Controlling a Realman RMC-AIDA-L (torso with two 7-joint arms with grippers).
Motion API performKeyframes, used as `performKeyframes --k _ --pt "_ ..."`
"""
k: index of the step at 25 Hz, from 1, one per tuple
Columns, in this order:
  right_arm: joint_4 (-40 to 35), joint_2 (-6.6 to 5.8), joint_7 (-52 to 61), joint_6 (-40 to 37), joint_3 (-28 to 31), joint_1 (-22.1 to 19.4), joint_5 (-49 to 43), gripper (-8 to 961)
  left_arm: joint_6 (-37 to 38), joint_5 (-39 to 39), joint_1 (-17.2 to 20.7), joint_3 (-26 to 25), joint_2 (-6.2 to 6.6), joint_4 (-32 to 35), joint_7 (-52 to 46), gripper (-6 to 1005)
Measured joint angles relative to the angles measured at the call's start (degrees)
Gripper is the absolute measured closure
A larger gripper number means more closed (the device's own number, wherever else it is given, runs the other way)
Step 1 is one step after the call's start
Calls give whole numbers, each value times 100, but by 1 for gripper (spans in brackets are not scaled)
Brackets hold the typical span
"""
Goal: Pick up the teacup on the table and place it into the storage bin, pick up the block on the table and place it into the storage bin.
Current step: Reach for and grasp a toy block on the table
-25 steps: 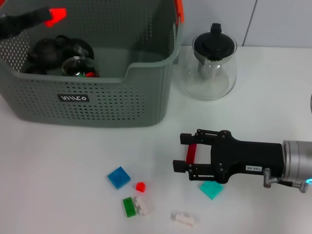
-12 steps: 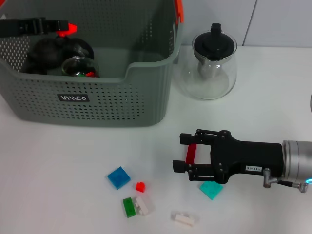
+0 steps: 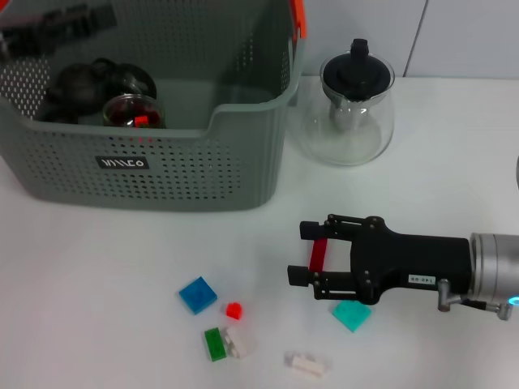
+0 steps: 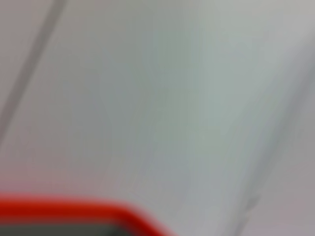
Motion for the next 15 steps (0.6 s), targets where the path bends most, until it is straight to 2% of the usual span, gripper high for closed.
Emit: performKeyframes --k 3,7,13,15 --pt "0 0 0 2 0 0 0 161 923 -651 419 -176 -153 -416 1374 308" --pt "0 0 0 7 0 6 0 161 1565 -381 912 -105 -312 -977 2788 311" --pt "0 10 0 20 0 16 0 161 1255 606 1600 -79 -764 -1566 4842 316" --pt "2 10 0 24 0 34 0 161 989 727 1716 -80 -855 -1820 5447 318"
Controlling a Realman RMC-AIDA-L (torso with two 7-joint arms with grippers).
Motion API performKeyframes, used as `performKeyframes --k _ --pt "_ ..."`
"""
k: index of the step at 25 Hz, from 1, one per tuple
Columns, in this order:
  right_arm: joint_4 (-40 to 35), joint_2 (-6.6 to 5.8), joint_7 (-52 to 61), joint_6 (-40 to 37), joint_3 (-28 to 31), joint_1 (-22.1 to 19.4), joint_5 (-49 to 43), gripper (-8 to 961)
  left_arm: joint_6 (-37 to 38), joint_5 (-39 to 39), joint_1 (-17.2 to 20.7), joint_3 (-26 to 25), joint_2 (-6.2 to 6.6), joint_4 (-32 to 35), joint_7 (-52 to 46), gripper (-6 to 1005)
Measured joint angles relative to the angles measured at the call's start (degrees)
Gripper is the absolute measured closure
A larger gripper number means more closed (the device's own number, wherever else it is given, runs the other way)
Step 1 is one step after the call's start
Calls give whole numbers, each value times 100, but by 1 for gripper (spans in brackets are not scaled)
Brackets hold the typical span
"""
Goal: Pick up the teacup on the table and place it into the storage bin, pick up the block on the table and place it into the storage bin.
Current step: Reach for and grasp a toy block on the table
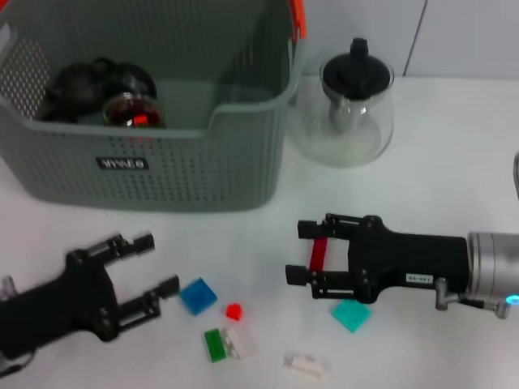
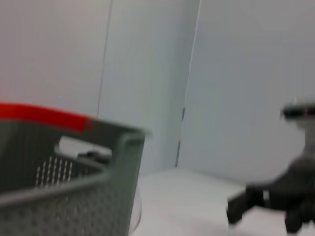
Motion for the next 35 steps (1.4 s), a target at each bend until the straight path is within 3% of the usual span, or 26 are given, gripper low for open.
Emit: performKeyframes --k 4,11,20,35 --pt "8 0 0 6 0 10 0 161 -785 56 -2 2 -11 -862 1066 321" --pt "7 0 4 7 0 -24 0 161 -1683 338 -281 10 -30 -1384 1341 327" --pt "7 0 18 6 0 -15 0 161 -2073 346 -329 3 -49 -1679 2069 335" --pt "7 -9 71 6 0 -14 0 161 -2295 313 -377 -7 -52 -1798 2172 387"
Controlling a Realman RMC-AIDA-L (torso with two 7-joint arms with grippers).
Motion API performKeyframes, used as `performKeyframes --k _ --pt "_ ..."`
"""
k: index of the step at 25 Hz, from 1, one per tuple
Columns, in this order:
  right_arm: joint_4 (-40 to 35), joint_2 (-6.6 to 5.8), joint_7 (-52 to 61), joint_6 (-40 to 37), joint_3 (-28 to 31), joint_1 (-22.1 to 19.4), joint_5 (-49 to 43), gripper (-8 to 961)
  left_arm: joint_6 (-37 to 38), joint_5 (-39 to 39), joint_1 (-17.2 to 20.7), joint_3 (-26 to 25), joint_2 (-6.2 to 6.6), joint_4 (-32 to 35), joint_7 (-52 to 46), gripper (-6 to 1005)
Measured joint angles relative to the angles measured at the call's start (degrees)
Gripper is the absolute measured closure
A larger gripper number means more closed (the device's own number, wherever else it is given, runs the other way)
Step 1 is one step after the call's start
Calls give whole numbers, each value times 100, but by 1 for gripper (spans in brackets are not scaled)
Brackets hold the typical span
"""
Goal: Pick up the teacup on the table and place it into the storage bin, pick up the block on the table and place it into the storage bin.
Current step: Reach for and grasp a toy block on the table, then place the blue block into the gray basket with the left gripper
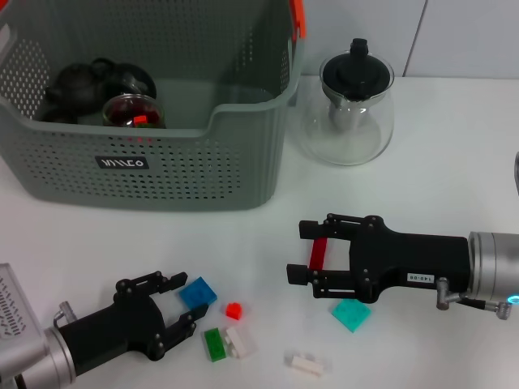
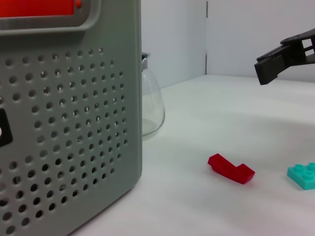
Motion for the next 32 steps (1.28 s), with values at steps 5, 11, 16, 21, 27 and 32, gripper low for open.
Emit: performKeyframes --k 5,11,16,21,27,32 --pt "0 0 0 0 0 -3 0 161 -3 -2 -2 0 0 -15 3 462" --pt "0 0 0 0 0 -11 0 161 -31 7 -10 0 0 -51 5 495" --pt "0 0 0 0 0 -16 0 161 -93 28 -22 0 0 -73 6 522" --pt "0 0 0 0 0 -21 0 161 -111 8 -26 -6 0 -102 -3 549" --pt "0 0 0 0 0 -20 0 161 -30 -8 -27 -52 3 -76 -185 581" --pt "0 -2 4 -10 0 -27 -1 161 689 -11 42 -71 91 437 -1207 590"
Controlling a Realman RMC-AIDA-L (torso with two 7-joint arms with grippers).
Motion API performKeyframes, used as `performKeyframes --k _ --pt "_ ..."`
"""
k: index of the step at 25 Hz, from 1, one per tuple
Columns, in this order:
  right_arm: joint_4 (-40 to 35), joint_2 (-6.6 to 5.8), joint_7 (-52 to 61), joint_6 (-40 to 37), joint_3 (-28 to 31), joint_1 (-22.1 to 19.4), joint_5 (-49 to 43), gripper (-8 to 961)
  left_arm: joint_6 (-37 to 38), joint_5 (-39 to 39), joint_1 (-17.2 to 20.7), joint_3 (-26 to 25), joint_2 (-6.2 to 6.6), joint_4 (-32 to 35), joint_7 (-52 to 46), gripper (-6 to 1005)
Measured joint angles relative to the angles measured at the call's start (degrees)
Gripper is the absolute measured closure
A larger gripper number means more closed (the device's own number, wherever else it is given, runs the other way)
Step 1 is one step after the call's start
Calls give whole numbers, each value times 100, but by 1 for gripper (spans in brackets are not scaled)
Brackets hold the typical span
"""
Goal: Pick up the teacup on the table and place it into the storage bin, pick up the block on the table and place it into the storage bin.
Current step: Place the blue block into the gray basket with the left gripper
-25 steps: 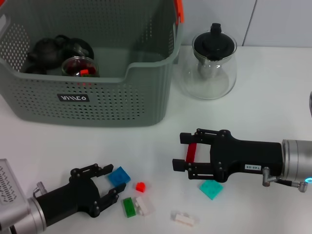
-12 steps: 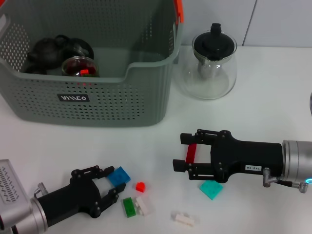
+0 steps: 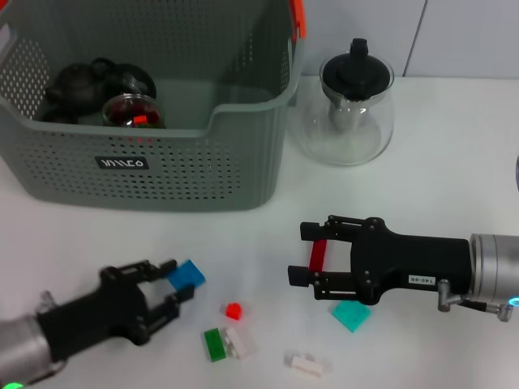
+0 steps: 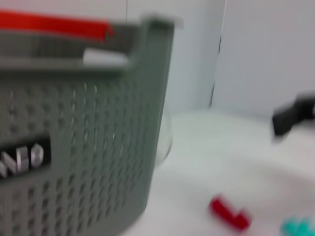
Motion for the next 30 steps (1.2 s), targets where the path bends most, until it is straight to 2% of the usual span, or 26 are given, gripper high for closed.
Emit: performKeyframes --k 1,3,4,8,10,12,15,17,19,21,26,28,30 --pt "0 -1 0 -3 -1 -1 0 161 354 1 17 -42 62 167 -283 586" --pt "0 -4 1 0 0 -2 0 161 1227 0 11 -321 268 501 -946 578" --pt "0 -4 2 1 -1 -2 0 161 1468 2 -7 -443 320 562 -1092 575" --pt "0 -7 3 6 0 -9 0 161 2752 -3 -237 -1390 638 906 -1898 560" --pt "0 -5 1 6 0 -10 0 161 3207 -132 -429 -1800 774 1144 -2448 552" --pt "0 -3 0 9 0 -4 0 161 3285 -427 -619 -1949 874 1409 -3118 545" --pt "0 -1 1 11 0 4 0 161 2970 -907 -1020 -1956 1050 1641 -4224 534" --pt "0 0 -2 11 0 7 0 161 2530 -954 -1281 -1884 1168 1686 -4689 526" --pt "0 2 -3 11 -1 17 0 161 1968 -859 -1564 -1672 1275 1718 -5083 519" --pt "0 2 0 11 0 20 0 161 1284 -721 -1796 -1238 1330 1807 -5435 511" --pt "0 2 2 9 0 24 0 161 -264 -156 -2026 175 1265 2480 -6462 493" --pt "0 2 2 9 0 18 1 162 -613 93 -2035 550 1210 2737 -6860 485" --pt "0 2 0 9 0 12 1 162 -728 208 -1997 717 1118 2914 -7018 478"
